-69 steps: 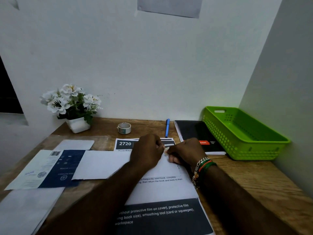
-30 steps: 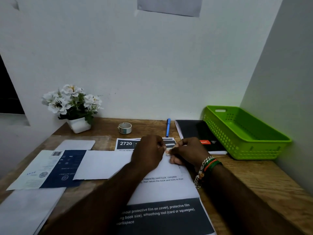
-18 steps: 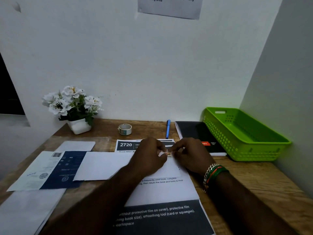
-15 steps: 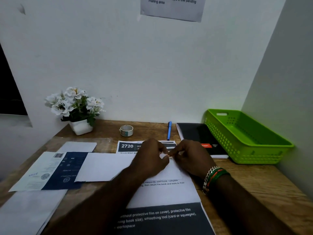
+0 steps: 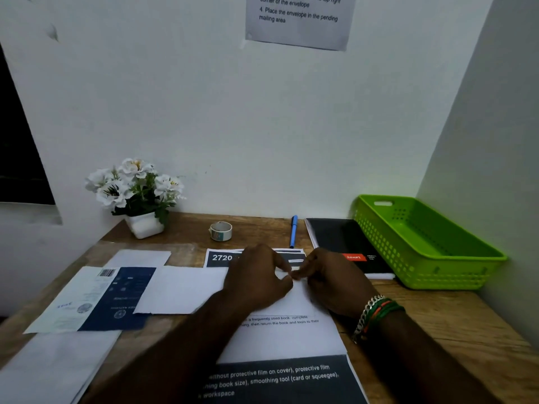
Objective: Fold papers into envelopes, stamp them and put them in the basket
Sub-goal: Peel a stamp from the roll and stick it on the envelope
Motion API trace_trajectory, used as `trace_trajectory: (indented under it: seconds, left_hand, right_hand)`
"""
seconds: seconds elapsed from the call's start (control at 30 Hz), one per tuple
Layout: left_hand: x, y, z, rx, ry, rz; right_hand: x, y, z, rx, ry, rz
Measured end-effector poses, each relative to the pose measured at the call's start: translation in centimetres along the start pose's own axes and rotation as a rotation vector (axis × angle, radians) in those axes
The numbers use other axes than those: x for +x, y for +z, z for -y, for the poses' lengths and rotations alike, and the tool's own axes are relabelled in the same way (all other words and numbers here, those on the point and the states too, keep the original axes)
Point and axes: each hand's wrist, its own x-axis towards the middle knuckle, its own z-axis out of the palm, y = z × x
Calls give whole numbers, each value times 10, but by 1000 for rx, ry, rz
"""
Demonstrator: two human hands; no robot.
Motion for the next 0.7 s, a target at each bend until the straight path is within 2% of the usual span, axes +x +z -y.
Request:
trace_trajectory:
  seconds: [0.2,0.4,0.57,0.7]
  left_hand:
    - [3,5,5,-34,-16,24]
    - [8,7,11,-83,-56,57]
    - [7,9,13,-82,-52,81]
    - [7,9,12,-79,-57,84]
  right_hand:
    - [0,-5,-2,-5,-17,65]
    - [4,11,-2,-130,-2,11]
    - [1,5,1,44,8,1]
    - [0,1,1,58,-37,-9]
